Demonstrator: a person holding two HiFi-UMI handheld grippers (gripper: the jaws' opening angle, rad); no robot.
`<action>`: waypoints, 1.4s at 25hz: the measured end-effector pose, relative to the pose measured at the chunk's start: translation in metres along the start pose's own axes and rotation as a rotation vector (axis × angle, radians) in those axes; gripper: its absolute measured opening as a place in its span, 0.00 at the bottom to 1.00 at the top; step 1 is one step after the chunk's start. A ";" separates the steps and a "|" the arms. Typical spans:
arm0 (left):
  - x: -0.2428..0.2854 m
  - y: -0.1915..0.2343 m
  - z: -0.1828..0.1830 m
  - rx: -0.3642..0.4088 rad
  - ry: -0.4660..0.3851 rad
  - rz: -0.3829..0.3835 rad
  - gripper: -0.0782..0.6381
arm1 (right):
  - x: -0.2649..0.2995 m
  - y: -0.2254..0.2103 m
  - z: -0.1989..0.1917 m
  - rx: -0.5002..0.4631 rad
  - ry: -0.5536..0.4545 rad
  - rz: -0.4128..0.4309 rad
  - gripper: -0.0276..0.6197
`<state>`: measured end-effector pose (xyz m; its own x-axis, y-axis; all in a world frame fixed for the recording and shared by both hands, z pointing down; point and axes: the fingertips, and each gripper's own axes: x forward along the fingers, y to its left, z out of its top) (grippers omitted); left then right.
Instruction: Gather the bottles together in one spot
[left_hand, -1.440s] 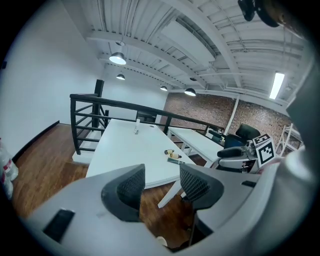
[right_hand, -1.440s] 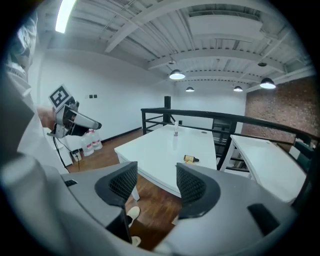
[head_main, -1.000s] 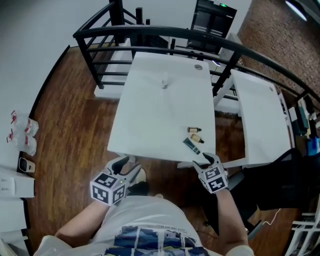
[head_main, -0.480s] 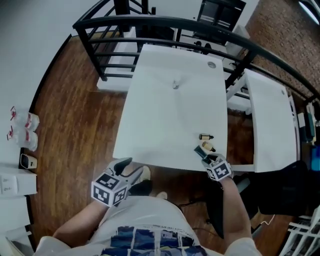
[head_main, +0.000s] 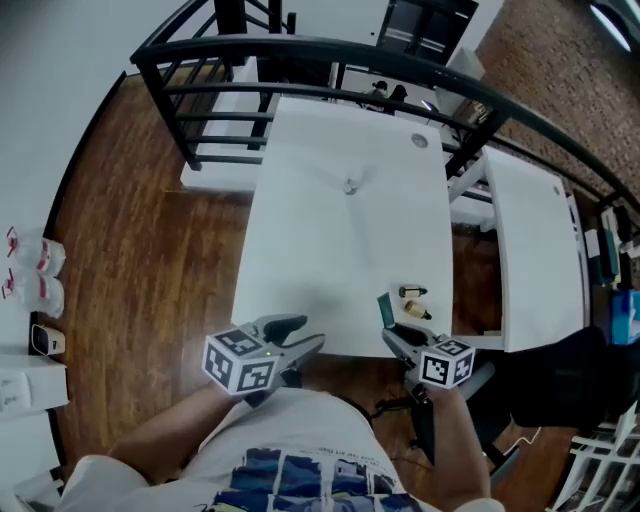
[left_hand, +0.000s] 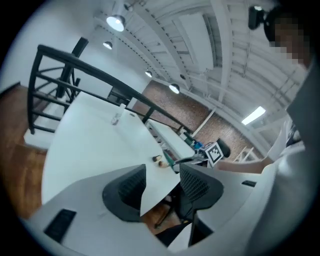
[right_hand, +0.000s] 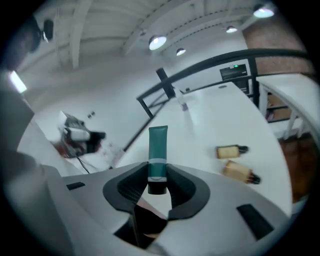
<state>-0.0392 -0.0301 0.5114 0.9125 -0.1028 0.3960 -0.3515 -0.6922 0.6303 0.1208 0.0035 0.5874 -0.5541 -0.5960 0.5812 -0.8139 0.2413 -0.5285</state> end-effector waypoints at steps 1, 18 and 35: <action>0.006 -0.010 0.011 -0.050 -0.030 -0.093 0.40 | 0.002 0.030 0.018 0.048 -0.078 0.115 0.24; 0.012 -0.030 0.087 0.149 -0.208 -0.307 0.28 | 0.031 0.150 0.077 -0.162 -0.050 0.392 0.34; 0.040 0.006 0.094 0.853 -0.097 0.281 0.28 | 0.047 0.173 0.168 -0.424 -0.120 -0.041 0.12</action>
<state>0.0148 -0.1055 0.4686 0.8433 -0.3813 0.3786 -0.3250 -0.9231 -0.2058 -0.0165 -0.1117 0.4192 -0.5156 -0.6906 0.5071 -0.8487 0.4931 -0.1913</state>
